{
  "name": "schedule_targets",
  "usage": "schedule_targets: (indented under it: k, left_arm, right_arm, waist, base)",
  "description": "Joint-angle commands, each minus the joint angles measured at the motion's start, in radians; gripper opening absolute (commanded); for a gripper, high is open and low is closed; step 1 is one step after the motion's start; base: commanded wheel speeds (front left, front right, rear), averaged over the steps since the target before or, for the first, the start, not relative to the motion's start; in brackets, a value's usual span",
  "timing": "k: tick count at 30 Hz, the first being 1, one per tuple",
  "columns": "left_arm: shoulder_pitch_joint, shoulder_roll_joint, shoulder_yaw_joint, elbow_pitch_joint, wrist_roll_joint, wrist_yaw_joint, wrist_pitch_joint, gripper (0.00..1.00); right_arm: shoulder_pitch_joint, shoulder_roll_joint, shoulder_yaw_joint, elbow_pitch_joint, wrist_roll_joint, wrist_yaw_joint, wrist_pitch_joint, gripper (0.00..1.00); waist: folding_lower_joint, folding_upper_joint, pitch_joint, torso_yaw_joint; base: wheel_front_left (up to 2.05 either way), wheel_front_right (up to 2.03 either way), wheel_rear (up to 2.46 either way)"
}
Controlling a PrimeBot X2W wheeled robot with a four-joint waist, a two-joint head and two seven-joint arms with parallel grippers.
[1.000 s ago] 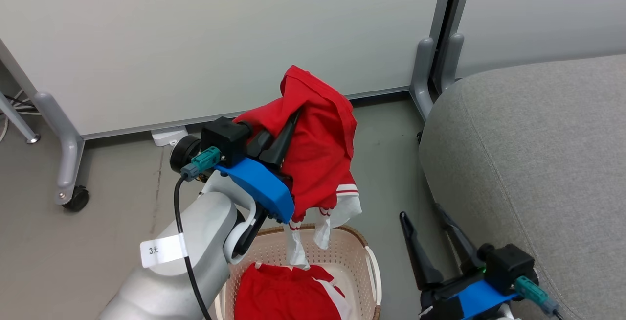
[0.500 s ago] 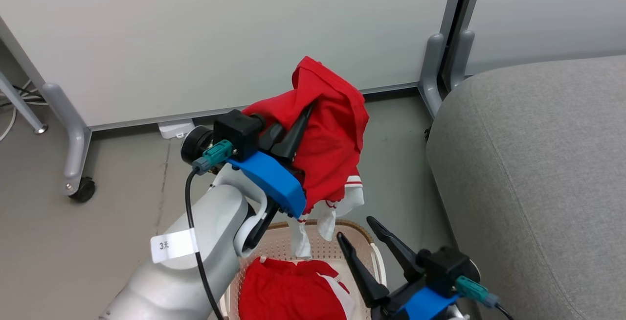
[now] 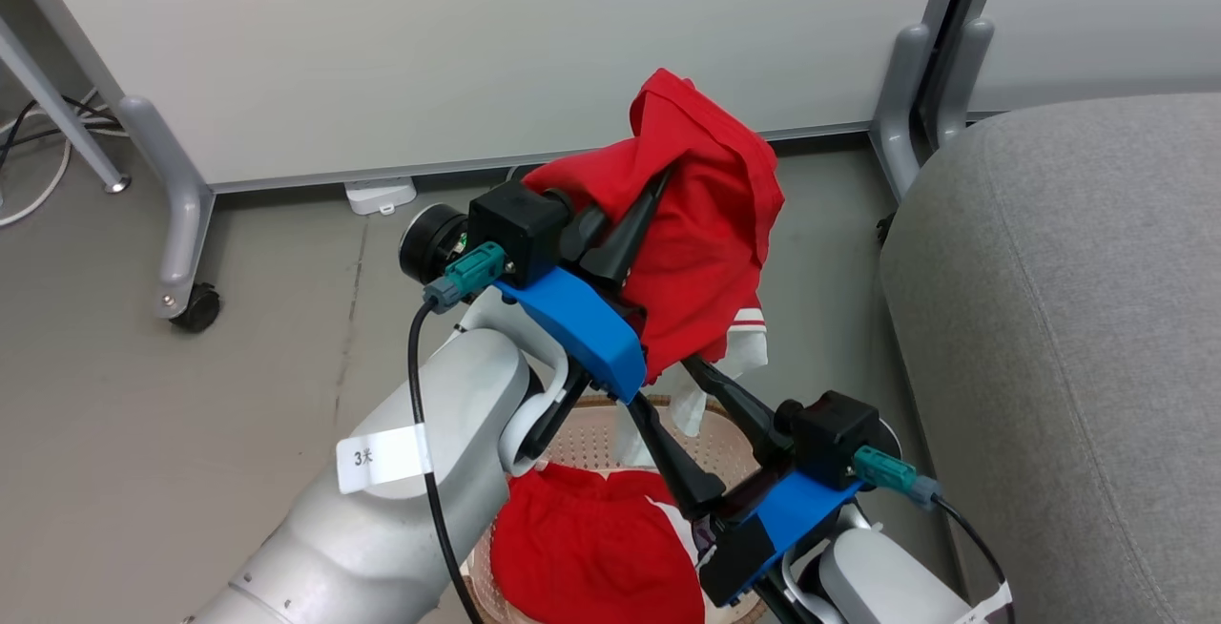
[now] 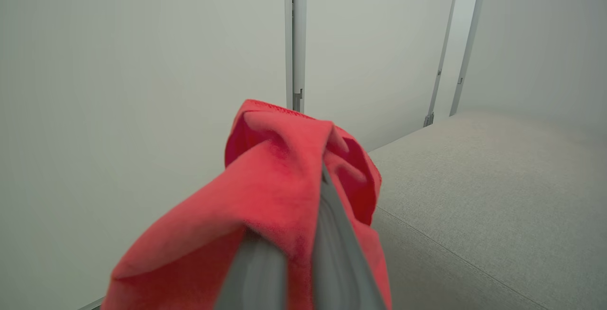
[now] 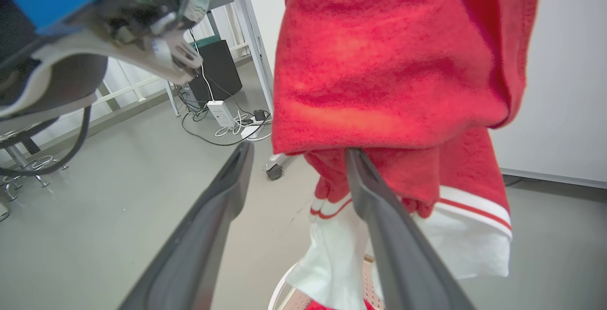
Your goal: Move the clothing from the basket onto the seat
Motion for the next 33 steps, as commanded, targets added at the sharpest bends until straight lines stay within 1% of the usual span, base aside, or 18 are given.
schedule_targets:
  k: [1,6,17,20,21,22,33]
  left_arm:
    - [-0.018,-0.004,-0.001,-0.001,0.005,-0.004,-0.004,0.00]
    - [-0.034,-0.018,-0.005,-0.001,0.007,-0.006,-0.005,0.00]
    - [-0.046,-0.040,0.003,-0.016,0.023,-0.008,-0.005,0.00]
    - [-0.045,-0.044,0.007,-0.019,0.026,-0.008,-0.005,0.00]
    - [-0.044,-0.045,0.008,-0.020,0.026,-0.009,-0.005,0.00]
    - [-0.043,-0.046,0.010,-0.020,0.027,-0.009,-0.005,0.00]
    - [-0.032,-0.052,0.030,-0.008,0.039,-0.013,-0.005,0.00]
  right_arm:
    - [-0.025,-0.002,0.001,0.003,0.005,0.000,-0.004,1.00]
    - [-0.067,-0.002,0.001,0.014,0.052,0.000,-0.004,1.00]
    - [-0.105,-0.003,-0.057,0.016,0.185,0.000,-0.004,1.00]
    - [-0.117,-0.003,-0.068,0.019,0.193,0.000,-0.004,1.00]
    - [-0.118,-0.003,-0.070,0.019,0.195,0.000,-0.004,0.40]
    - [-0.120,-0.003,-0.070,0.015,0.197,0.000,-0.004,0.00]
    - [-0.122,-0.003,-0.074,-0.001,0.179,0.000,-0.004,0.00]
  waist:
    - [-0.0001,-0.0001,0.011,0.010]
    - [-0.0001,-0.0001,0.034,0.031]
    - [-0.0001,-0.0001,0.074,0.059]
    - [-0.0001,-0.0001,0.081,0.063]
    - [-0.0001,-0.0001,0.083,0.063]
    - [-0.0001,-0.0001,0.084,0.064]
    - [-0.0001,-0.0001,0.085,0.056]
  base:
    - [0.00,0.00,0.00]
    - [0.00,0.00,0.00]
    - [0.00,0.00,0.00]
    - [0.00,0.00,0.00]
    - [0.00,0.00,0.00]
    - [0.00,0.00,0.00]
    - [0.00,0.00,0.00]
